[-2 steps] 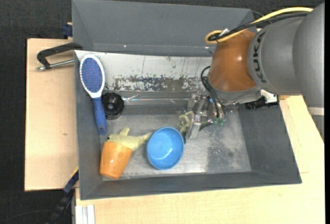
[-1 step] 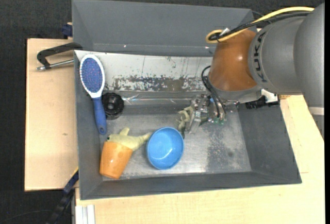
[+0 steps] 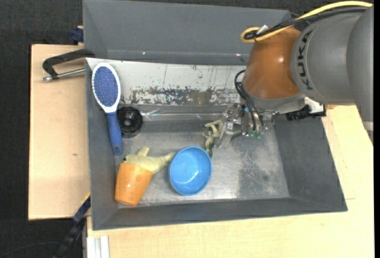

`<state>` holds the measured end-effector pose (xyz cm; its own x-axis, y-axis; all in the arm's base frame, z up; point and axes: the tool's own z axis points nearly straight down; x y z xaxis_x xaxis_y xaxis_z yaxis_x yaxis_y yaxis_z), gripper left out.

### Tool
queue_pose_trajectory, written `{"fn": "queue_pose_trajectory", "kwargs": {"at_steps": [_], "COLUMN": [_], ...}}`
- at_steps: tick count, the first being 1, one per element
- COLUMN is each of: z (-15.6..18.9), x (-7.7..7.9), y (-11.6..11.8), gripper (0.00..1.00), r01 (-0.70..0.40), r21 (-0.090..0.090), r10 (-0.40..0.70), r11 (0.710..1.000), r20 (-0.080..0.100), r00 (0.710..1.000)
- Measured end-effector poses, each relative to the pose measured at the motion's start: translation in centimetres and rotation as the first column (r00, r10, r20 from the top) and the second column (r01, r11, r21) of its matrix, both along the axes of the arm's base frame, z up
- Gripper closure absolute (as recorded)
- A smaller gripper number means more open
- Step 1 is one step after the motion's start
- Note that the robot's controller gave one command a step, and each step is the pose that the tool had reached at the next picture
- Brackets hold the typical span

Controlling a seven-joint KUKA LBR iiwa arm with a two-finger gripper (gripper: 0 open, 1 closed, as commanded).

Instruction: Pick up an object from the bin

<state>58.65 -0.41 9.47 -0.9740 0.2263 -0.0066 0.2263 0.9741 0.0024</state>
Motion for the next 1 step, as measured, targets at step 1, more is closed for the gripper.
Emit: {"fn": "queue_pose_trajectory", "kwargs": {"at_steps": [1], "z": [2.30], "x": [0.17], "y": [0.06], "gripper": [1.00], "r01": [-0.001], "r21": [0.000], "r10": [0.001], "r11": [1.000], "r20": [0.001], "r00": [1.000]}}
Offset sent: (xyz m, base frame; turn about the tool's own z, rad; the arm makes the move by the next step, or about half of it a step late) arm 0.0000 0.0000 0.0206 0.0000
